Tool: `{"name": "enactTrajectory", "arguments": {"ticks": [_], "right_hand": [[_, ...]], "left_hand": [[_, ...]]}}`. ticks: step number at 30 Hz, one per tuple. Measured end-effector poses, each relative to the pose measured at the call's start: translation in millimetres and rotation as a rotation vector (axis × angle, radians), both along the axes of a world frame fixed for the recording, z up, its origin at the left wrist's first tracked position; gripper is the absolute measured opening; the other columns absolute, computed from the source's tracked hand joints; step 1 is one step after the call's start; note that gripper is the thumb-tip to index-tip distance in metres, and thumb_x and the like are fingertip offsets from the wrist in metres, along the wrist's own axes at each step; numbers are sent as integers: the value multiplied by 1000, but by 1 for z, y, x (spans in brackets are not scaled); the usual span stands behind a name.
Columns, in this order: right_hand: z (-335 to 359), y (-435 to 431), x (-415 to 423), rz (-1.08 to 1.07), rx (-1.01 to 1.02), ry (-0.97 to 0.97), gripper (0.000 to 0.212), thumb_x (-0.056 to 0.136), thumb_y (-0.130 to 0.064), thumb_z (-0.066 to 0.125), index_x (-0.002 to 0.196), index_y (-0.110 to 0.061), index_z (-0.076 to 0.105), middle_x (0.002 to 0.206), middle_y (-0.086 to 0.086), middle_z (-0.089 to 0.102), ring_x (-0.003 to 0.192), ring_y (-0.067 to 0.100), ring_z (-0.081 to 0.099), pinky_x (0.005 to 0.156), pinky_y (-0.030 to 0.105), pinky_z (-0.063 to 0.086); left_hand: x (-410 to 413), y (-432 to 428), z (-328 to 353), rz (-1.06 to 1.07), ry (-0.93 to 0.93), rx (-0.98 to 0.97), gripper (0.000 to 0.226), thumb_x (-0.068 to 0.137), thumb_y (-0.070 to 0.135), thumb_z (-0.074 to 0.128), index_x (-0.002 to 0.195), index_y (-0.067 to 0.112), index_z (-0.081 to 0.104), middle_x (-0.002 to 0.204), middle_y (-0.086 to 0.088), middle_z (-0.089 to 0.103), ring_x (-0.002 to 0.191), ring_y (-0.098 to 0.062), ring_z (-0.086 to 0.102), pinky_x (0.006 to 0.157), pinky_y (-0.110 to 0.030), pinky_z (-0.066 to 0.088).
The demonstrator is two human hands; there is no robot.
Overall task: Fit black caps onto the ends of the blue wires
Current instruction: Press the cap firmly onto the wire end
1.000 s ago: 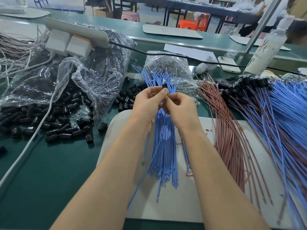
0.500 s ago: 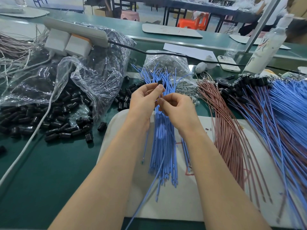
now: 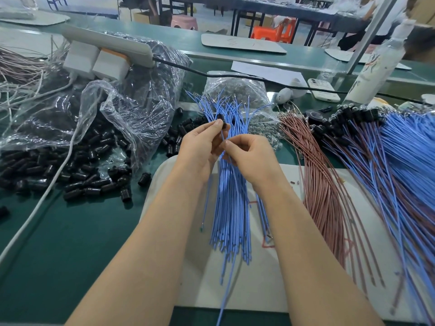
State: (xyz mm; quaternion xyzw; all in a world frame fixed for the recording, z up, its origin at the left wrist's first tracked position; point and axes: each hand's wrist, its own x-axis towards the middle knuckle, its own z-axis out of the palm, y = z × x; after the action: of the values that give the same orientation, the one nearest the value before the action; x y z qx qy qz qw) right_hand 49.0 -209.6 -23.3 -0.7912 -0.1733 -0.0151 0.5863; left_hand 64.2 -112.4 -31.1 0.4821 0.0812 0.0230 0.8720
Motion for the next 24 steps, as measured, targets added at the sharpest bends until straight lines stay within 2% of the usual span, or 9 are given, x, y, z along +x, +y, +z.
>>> {"name": "enactTrajectory", "arguments": {"ticks": [8, 13, 17, 18, 21, 24], "right_hand": [[-5, -1, 4, -35, -8, -9, 38, 93, -7, 55, 62, -30, 49, 38, -26, 50, 39, -14, 48, 43, 0, 35], [-7, -3, 7, -56, -34, -44, 39, 92, -9, 56, 62, -31, 48, 40, -29, 50, 42, -17, 48, 46, -1, 35], [-10, -4, 8, -73, -41, -68, 39, 91, -8, 57, 63, -33, 49, 43, -31, 52, 44, -18, 48, 49, -2, 37], [-11, -4, 8, -78, -36, -75, 39, 91, -8, 57, 63, -34, 49, 43, -31, 52, 45, -19, 48, 50, -2, 37], [-11, -3, 7, -98, -5, -95, 32, 86, -15, 58, 62, -34, 49, 45, -33, 52, 45, -20, 48, 50, -2, 37], [-12, -1, 8, -119, 16, -75, 14, 73, -31, 53, 60, -34, 50, 45, -32, 53, 46, -18, 49, 50, -2, 38]], "left_hand": [[-3, 0, 2, -22, 41, -31, 31, 97, 8, 46, 67, 11, 54, 42, 7, 60, 38, 2, 56, 39, -10, 43], [-2, -1, 0, -6, -16, 36, 31, 96, 7, 48, 68, 17, 55, 44, 13, 60, 42, 6, 57, 44, -7, 43], [-1, 2, -4, -3, -64, 141, 55, 93, 4, 51, 43, 23, 63, 46, 15, 60, 45, 8, 57, 47, -5, 44], [0, 2, -5, -7, -68, 157, 53, 93, 4, 52, 45, 23, 64, 46, 16, 60, 45, 9, 57, 48, -5, 44], [0, 1, -4, 4, -64, 162, 31, 93, 6, 53, 68, 25, 58, 47, 19, 61, 47, 10, 57, 49, -5, 44], [-1, 1, -5, -12, -76, 124, 33, 92, 4, 53, 66, 24, 60, 47, 17, 61, 46, 9, 58, 46, -6, 44]]}}
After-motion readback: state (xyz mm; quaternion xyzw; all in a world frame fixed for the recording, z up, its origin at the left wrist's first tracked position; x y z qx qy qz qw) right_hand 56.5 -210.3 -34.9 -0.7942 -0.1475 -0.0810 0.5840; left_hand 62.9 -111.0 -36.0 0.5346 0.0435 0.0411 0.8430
